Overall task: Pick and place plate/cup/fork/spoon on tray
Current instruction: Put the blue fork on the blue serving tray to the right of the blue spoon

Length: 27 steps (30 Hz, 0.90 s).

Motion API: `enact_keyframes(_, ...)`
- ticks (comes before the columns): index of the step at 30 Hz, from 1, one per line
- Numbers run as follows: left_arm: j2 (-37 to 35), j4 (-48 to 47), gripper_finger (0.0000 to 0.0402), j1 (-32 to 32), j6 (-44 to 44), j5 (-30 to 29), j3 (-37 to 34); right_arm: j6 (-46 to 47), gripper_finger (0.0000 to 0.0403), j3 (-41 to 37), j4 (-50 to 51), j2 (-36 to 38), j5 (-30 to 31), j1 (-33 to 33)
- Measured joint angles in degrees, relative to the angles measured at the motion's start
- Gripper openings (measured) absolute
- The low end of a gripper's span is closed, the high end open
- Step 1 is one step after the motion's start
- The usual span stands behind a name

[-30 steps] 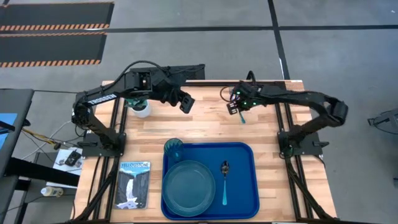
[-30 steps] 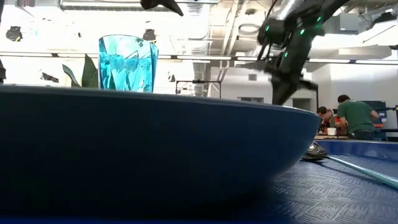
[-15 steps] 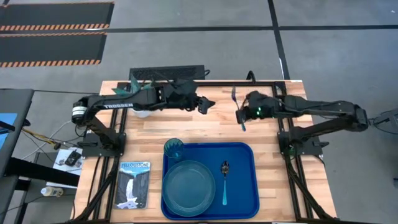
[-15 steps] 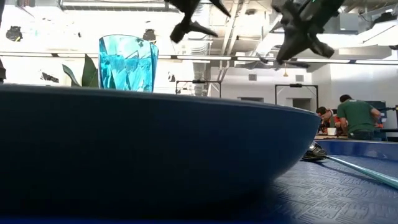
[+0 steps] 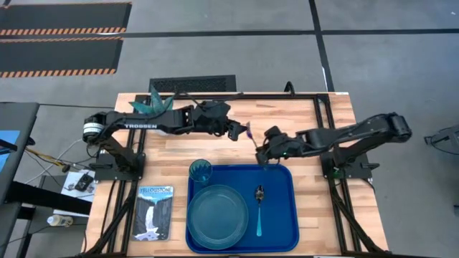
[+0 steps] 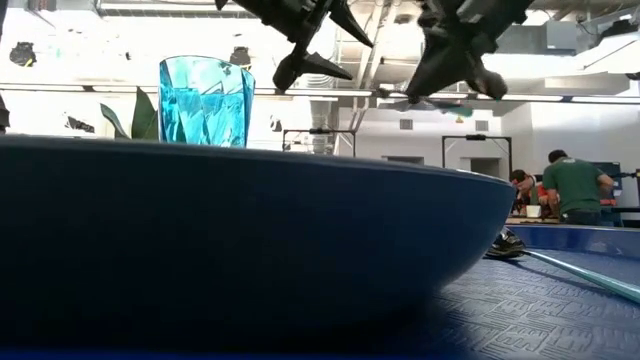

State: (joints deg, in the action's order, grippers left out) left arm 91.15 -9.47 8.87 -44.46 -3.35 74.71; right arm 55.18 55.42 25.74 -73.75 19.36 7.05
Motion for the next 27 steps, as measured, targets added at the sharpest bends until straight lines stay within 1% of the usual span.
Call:
enact_keyframes(4,-0.02,-1.70,0.0238,-0.26,0.18,-0.52,-0.04,-0.13,0.0019,-0.02,-4.42,-3.22,0.06,-0.04)
enact_keyframes(9,0.51,-5.54,0.0238,-0.22,0.41,-1.45,-0.02,-0.22,0.0019,0.00,-5.85,-3.45,0.00,0.00)
enact_keyframes(12,1.13,-6.58,0.0238,-0.25,0.23,-0.80,-0.17,-0.91,0.0019,0.00,-6.15,-3.06,0.02,0.00)
enact_keyframes(14,1.85,-3.61,0.0238,-0.25,0.23,-0.65,0.05,-1.03,0.0020,0.02,-6.80,-3.02,0.06,-0.02)
enact_keyframes(19,2.17,-0.78,0.0235,-0.22,-0.23,-0.27,0.04,-1.05,0.0020,0.02,-7.14,-3.11,-0.04,0.03)
enact_keyframes(22,2.94,-1.22,0.0214,-0.16,-0.45,2.13,-0.08,-1.25,0.0020,0.02,-7.97,-3.19,0.00,0.07)
enact_keyframes(25,4.87,-0.15,0.0182,-0.15,-2.13,4.53,0.00,-1.25,0.0020,0.00,-8.02,-3.19,-0.02,0.07)
enact_keyframes(27,5.81,0.25,0.0158,-0.16,-3.28,5.01,-0.04,-1.25,0.0020,0.01,-8.03,-3.19,-0.01,0.07)
